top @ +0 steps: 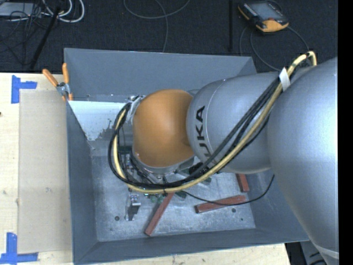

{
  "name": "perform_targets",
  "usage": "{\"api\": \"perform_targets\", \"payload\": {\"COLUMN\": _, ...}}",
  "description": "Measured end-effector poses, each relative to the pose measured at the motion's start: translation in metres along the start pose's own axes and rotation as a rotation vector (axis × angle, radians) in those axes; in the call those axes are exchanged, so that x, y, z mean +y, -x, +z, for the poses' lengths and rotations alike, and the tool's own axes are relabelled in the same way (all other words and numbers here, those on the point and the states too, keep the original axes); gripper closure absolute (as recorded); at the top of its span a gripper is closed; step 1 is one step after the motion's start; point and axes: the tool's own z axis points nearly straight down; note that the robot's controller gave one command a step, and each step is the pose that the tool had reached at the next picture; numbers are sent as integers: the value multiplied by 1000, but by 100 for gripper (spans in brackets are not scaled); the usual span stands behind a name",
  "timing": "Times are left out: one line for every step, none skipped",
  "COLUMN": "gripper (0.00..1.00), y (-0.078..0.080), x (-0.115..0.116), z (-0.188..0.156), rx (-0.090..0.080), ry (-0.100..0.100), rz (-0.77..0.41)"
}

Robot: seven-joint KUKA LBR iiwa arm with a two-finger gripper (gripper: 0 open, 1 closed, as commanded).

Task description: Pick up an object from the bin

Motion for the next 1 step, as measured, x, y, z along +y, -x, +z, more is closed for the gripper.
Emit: {"api": "perform_targets", "payload": {"gripper": 0, "y": 2, "x": -1, "z": -4, "rx": -7, "ry": 2, "rz": 4}}
